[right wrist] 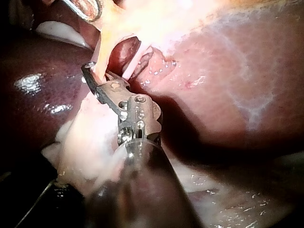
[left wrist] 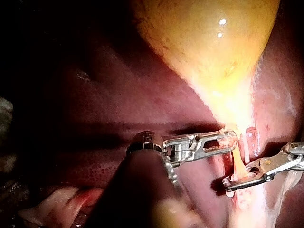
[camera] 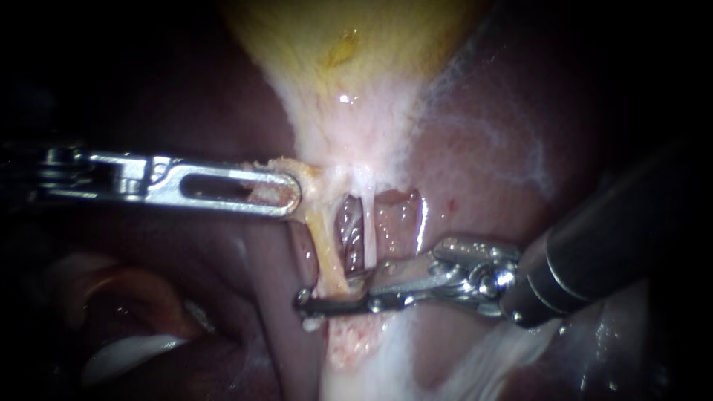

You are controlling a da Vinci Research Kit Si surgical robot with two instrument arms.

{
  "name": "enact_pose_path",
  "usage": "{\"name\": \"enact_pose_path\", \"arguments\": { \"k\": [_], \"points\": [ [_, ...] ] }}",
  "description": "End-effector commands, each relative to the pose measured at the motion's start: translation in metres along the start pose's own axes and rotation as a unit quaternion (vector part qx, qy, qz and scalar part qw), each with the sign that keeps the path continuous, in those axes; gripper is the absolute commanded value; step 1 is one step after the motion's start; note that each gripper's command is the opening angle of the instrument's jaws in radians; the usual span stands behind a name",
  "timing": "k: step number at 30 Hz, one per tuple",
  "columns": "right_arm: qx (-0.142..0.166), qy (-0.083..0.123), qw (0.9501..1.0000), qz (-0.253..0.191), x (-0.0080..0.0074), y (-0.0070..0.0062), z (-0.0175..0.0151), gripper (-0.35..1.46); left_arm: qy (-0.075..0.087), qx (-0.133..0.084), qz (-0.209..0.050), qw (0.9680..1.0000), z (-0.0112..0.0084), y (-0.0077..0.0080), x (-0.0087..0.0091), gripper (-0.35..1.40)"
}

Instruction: Going back second clip left tube

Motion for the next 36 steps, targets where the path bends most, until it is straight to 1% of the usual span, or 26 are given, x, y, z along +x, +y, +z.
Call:
{"name": "enact_pose_path", "arguments": {
  "k": [1,6,7,8,9,10,11,13,15,17,19,23,27,31,36],
  "points": [
    [0.000,0.000,1.0000,0.000,0.0000,0.0000,0.0000,-0.35,0.000,0.000,0.000,1.0000,0.0000,0.0000,0.0000,-0.35],
    [0.002,0.004,1.0000,0.000,0.0000,0.0000,-0.0001,-0.35,-0.001,-0.001,0.000,1.0000,0.0003,0.0000,0.0001,-0.35],
    [0.008,0.005,0.9999,-0.009,0.0000,0.0000,-0.0001,-0.35,-0.001,-0.001,0.000,1.0000,0.0003,0.0000,0.0001,-0.35],
    [0.014,0.006,0.9994,-0.032,0.0000,0.0000,-0.0001,-0.28,-0.001,-0.001,0.000,1.0000,0.0003,0.0000,0.0001,-0.35],
    [0.019,0.016,0.9970,-0.074,0.0000,0.0000,-0.0001,-0.10,-0.001,-0.001,0.003,1.0000,0.0003,0.0000,0.0001,-0.35],
    [0.024,0.027,0.9946,-0.097,0.0000,0.0001,-0.0001,0.02,-0.001,-0.001,0.003,1.0000,0.0003,0.0000,0.0001,-0.35],
    [0.029,0.041,0.9934,-0.103,-0.0001,0.0001,-0.0001,0.11,-0.001,-0.001,0.003,1.0000,0.0003,0.0000,0.0001,-0.35],
    [0.033,0.051,0.9926,-0.106,0.0000,0.0001,-0.0001,0.21,-0.001,-0.001,0.003,1.0000,0.0003,0.0000,0.0001,-0.35],
    [0.031,0.053,0.9898,-0.129,0.0000,0.0001,0.0000,0.31,-0.001,-0.001,0.003,1.0000,0.0003,0.0000,0.0001,-0.35],
    [0.020,0.056,0.9870,-0.149,0.0000,0.0001,0.0000,0.38,-0.001,-0.001,0.003,1.0000,0.0002,0.0001,0.0001,-0.35],
    [0.009,0.059,0.9853,-0.160,0.0000,0.0001,0.0000,0.43,-0.001,-0.001,0.003,1.0000,0.0002,0.0001,0.0002,-0.35],
    [0.003,0.061,0.9827,-0.175,0.0000,0.0002,0.0000,0.47,-0.001,-0.001,0.003,1.0000,0.0002,0.0001,0.0002,-0.35],
    [-0.010,0.064,0.9810,-0.183,-0.0001,0.0003,-0.0002,0.49,-0.001,-0.001,0.003,1.0000,0.0002,0.0001,0.0002,-0.35],
    [-0.011,0.064,0.9804,-0.186,-0.0005,0.0000,-0.0008,0.50,-0.001,-0.001,0.003,1.0000,0.0002,0.0001,0.0002,-0.35],
    [-0.004,0.061,0.9798,-0.190,-0.0010,-0.0006,-0.0012,0.50,-0.001,-0.001,0.003,1.0000,0.0002,0.0001,0.0002,-0.35]
  ]
}}
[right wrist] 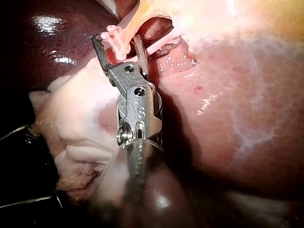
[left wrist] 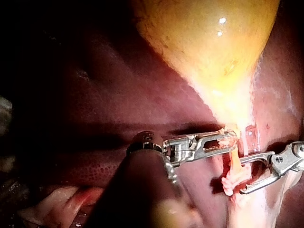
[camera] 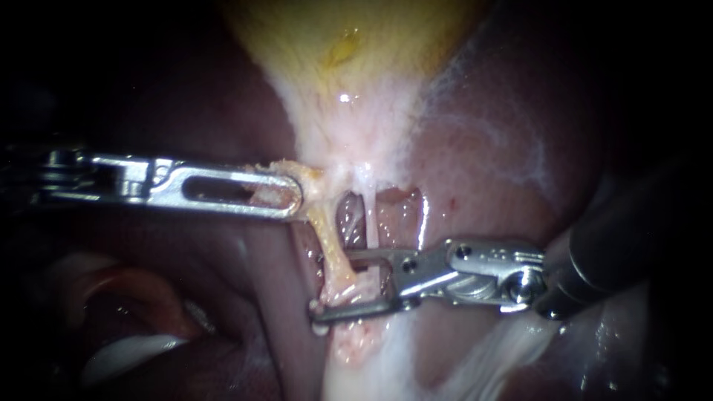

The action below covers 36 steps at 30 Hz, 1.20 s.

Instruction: Going back second clip left tube

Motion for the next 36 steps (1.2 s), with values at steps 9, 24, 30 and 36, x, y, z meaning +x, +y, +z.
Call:
{"name": "enact_pose_path", "arguments": {
  "k": [9,24,30,36],
  "points": [
    [0.007,-0.001,0.9999,-0.009,0.0001,-0.0004,-0.0002,0.50,0.000,0.000,0.000,1.0000,0.0000,0.0000,0.0000,-0.35],
    [-0.012,0.001,0.9985,-0.054,0.0016,0.0006,-0.0049,0.50,0.000,0.000,0.000,1.0000,0.0000,0.0000,0.0001,-0.35],
    [-0.024,0.001,0.9971,-0.072,0.0038,0.0011,-0.0095,0.50,0.000,0.000,0.000,1.0000,0.0000,0.0001,0.0001,-0.35],
    [-0.025,0.001,0.9958,-0.088,0.0052,0.0012,-0.0133,0.50,0.000,0.000,0.000,1.0000,0.0000,0.0001,0.0001,-0.35]
  ]
}}
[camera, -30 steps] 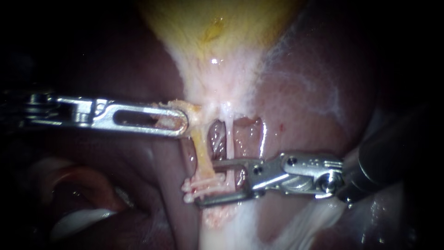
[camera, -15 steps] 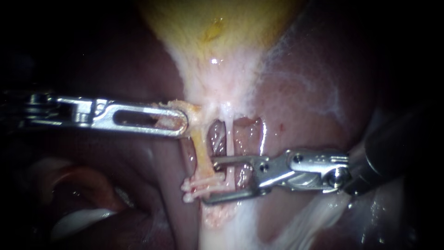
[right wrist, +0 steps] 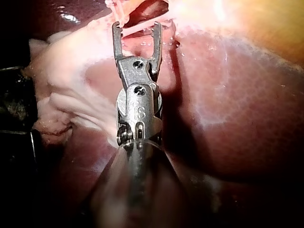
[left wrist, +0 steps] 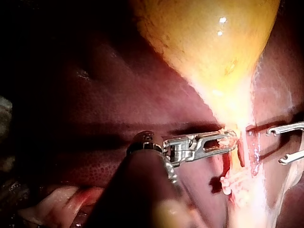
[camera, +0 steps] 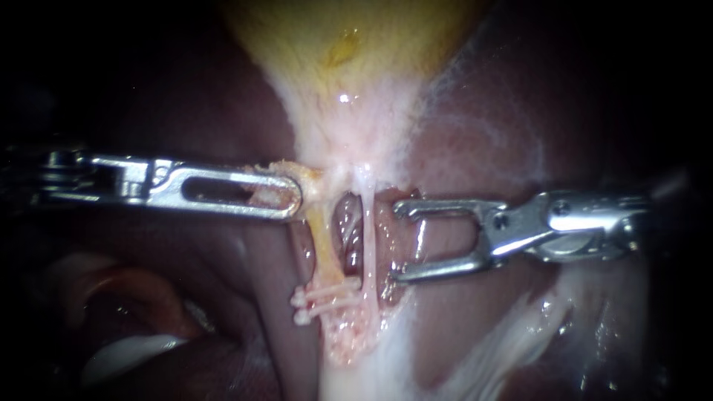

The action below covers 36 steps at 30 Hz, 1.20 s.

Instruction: Going back second clip left tube

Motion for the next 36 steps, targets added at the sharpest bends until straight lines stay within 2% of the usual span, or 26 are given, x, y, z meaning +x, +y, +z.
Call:
{"name": "enact_pose_path", "arguments": {
  "k": [1,12,21,29,36],
  "points": [
    [0.001,0.000,1.0000,0.000,0.0001,0.0000,-0.0004,0.50,0.000,0.000,0.000,1.0000,0.0000,0.0000,0.0000,-0.35],
    [0.005,0.000,0.9999,-0.010,0.0002,-0.0001,-0.0020,0.50,0.000,0.000,0.000,1.0000,0.0002,0.0002,0.0000,-0.35],
    [0.005,0.000,0.9999,-0.011,0.0002,-0.0001,-0.0021,0.50,-0.006,-0.002,0.004,1.0000,0.0028,0.0019,0.0001,-0.35],
    [0.005,0.001,0.9999,-0.010,0.0003,-0.0003,-0.0022,0.50,-0.001,-0.006,0.008,0.9999,0.0058,0.0042,-0.0005,-0.35],
    [0.005,0.001,0.9999,-0.013,0.0003,-0.0003,-0.0023,0.50,0.001,-0.007,0.009,0.9999,0.0060,0.0045,-0.0004,-0.35]
  ]
}}
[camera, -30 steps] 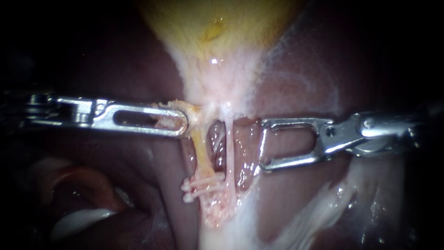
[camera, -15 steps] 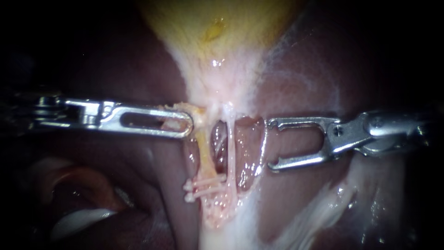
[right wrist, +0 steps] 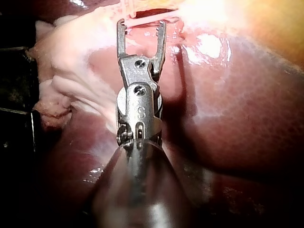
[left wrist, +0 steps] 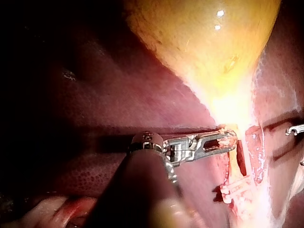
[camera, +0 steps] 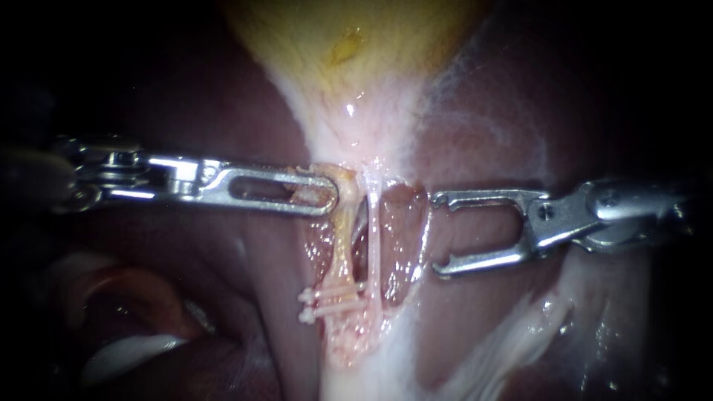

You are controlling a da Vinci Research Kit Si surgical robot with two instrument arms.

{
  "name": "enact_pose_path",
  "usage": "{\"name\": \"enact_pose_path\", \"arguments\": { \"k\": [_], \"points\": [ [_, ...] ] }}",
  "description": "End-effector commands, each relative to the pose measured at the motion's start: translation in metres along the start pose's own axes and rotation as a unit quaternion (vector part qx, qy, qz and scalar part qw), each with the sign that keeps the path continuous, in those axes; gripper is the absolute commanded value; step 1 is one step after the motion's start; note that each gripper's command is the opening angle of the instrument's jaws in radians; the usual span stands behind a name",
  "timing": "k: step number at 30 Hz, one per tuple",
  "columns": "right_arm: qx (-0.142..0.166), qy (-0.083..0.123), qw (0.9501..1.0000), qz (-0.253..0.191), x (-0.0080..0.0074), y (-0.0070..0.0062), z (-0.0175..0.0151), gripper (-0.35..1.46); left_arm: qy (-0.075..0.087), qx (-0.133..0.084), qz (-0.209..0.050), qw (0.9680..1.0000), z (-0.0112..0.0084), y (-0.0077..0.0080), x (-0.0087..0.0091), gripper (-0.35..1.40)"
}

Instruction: Going back second clip left tube

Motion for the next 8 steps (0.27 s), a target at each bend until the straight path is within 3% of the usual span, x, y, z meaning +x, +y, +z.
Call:
{"name": "enact_pose_path", "arguments": {
  "k": [1,8],
  "points": [
    [0.000,0.000,1.0000,0.000,0.0000,0.0000,0.0000,0.50,0.001,0.001,0.000,1.0000,0.0000,0.0000,0.0000,-0.35],
    [0.000,0.000,1.0000,0.000,0.0000,0.0000,-0.0001,0.50,0.001,0.001,0.000,1.0000,-0.0001,0.0000,0.0000,-0.35]
  ]
}}
